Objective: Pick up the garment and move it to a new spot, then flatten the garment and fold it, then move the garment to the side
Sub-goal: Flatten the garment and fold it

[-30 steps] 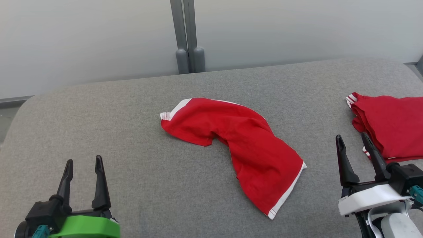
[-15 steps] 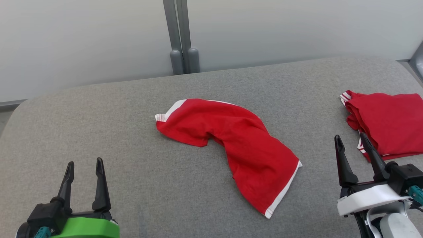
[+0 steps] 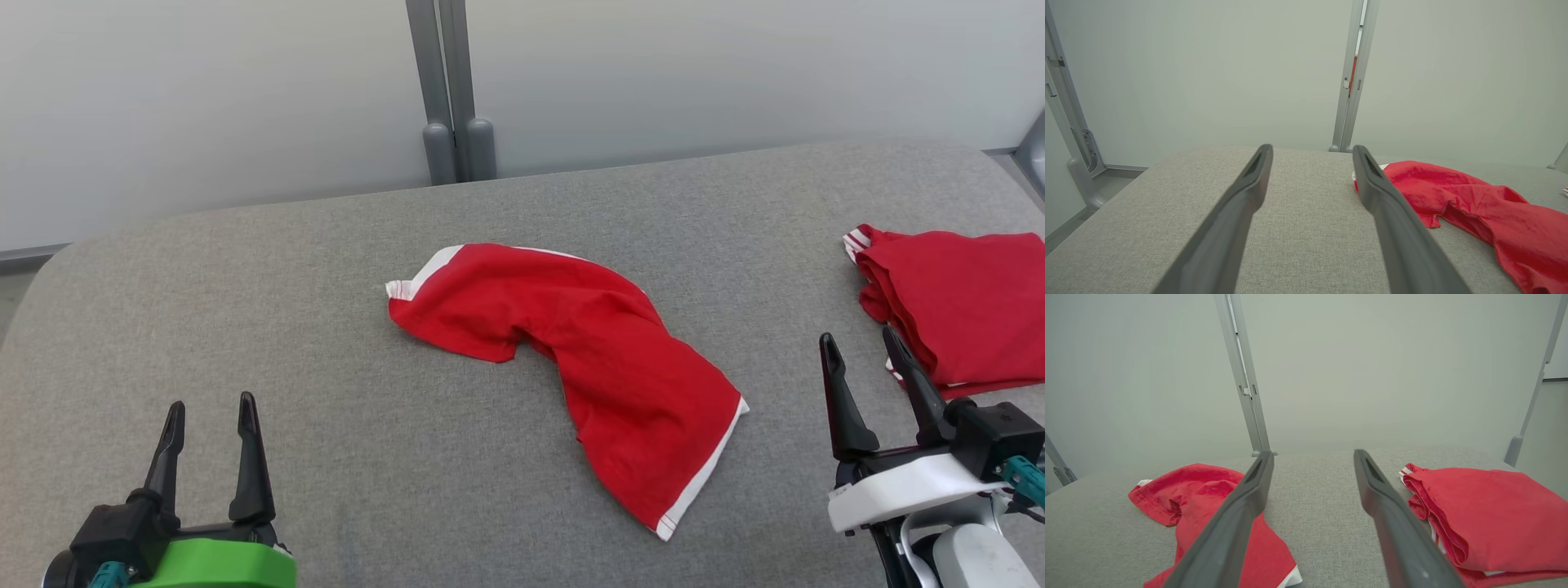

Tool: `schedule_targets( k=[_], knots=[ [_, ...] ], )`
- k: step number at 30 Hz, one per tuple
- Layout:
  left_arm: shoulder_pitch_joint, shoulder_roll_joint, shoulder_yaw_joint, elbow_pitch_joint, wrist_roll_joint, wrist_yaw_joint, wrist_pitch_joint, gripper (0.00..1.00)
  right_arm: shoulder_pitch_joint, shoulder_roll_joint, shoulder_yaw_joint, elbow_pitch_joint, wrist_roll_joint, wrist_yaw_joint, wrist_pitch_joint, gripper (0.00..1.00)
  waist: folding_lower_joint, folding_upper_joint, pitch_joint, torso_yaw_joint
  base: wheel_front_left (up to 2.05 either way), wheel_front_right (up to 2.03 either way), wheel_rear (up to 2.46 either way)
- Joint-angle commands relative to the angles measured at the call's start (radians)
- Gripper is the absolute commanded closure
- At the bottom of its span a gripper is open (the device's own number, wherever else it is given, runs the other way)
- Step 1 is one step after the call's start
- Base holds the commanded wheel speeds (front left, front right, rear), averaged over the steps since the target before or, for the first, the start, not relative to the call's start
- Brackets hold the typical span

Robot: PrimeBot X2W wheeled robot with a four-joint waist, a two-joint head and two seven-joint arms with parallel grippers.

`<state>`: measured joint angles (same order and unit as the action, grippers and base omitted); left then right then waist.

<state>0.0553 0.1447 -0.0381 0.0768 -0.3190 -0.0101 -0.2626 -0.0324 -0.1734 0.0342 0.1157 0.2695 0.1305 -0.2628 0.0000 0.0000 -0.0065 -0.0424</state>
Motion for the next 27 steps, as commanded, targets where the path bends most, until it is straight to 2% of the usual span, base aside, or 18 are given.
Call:
schedule_targets(
  k=[1,21,27],
  knots=[
    [-0.009,-0.004,0.007,0.004,0.006,-0.006,-0.003,0.0,-0.011,-0.005,0.001,0.002,0.003,0.0,-0.002,0.0,0.0,0.0,0.0,0.001,0.0,0.0,0.0],
    [-0.02,-0.045,0.052,0.028,0.051,-0.052,-0.003,0.0,-0.018,-0.01,0.001,0.008,0.005,0.0,-0.002,0.0,0.0,0.0,0.003,-0.002,0.0,0.0,0.0],
    [-0.025,-0.052,0.06,0.043,0.042,-0.046,-0.003,0.0,-0.024,-0.012,0.0,0.012,0.009,0.0,-0.002,0.0,0.0,0.0,0.005,-0.006,0.0,0.0,0.0]
  ],
)
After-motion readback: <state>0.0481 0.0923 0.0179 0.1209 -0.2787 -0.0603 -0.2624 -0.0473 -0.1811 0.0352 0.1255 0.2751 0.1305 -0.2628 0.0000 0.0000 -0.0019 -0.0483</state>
